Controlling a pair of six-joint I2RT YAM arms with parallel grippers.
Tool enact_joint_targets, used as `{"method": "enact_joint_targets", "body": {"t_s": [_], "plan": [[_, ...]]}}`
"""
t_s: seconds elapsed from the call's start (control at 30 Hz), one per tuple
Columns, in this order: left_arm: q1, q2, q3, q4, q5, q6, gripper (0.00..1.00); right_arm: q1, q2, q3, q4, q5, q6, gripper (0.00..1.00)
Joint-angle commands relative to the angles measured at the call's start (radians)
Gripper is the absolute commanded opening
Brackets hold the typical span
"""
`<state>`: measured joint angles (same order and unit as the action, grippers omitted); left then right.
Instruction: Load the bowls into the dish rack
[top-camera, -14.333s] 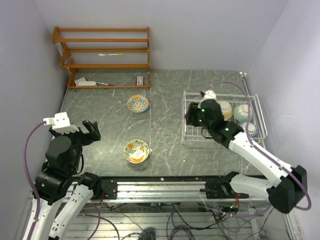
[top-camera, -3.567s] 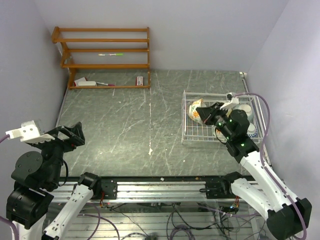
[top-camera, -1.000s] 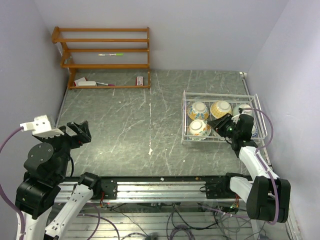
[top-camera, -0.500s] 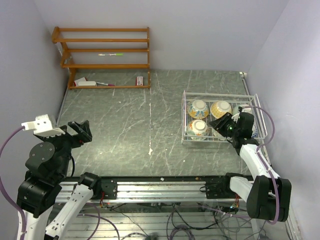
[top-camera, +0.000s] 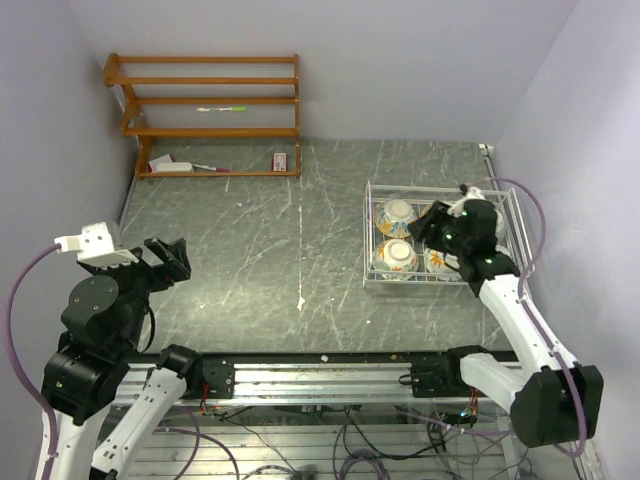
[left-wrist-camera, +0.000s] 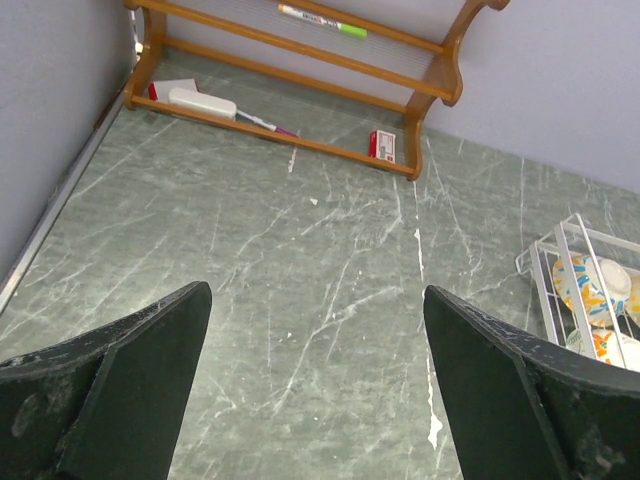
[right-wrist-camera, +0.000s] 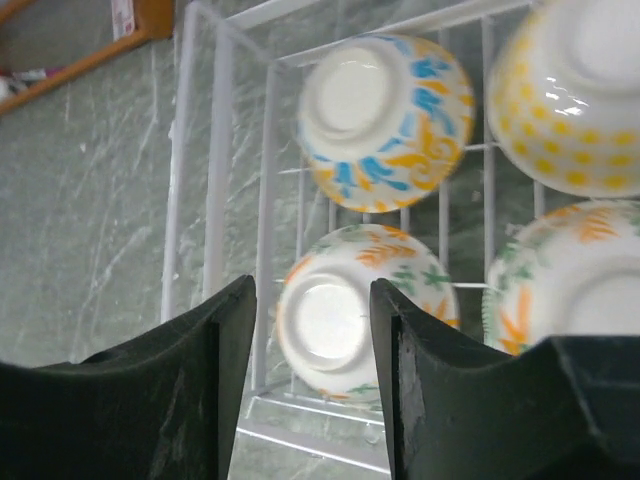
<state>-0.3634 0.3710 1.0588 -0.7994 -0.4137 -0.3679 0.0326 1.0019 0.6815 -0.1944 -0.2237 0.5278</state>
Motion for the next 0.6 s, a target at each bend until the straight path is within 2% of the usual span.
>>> {"method": "enact_joint_targets", "body": {"t_s": [0.0, 0.1, 0.2, 0.37, 0.4, 0.43, 0.57], "plan": [[0.007, 0.032, -0.020, 0.040, 0.037, -0.012, 0.98, 0.295, 0.071, 0.131, -0.098, 0.322, -0.067, 0.52], [0.007, 0.041, -0.033, 0.043, 0.042, -0.010, 0.98, 0.492, 0.175, 0.219, -0.125, 0.419, -0.078, 0.57], [0.007, 0.051, -0.037, 0.032, 0.042, -0.005, 0.98, 0.580, 0.246, 0.271, -0.121, 0.448, -0.092, 0.61], [0.007, 0.054, -0.038, 0.027, 0.041, 0.000, 0.98, 0.653, 0.282, 0.307, -0.098, 0.462, -0.124, 0.74], [0.007, 0.052, -0.041, 0.028, 0.039, -0.001, 0.98, 0.662, 0.283, 0.310, -0.093, 0.466, -0.129, 0.95], [0.007, 0.054, -0.042, 0.027, 0.037, -0.002, 0.98, 0.669, 0.279, 0.311, -0.090, 0.467, -0.136, 0.99], [0.007, 0.054, -0.050, 0.033, 0.038, -0.007, 0.98, 0.679, 0.225, 0.283, -0.062, 0.477, -0.149, 1.00]]}}
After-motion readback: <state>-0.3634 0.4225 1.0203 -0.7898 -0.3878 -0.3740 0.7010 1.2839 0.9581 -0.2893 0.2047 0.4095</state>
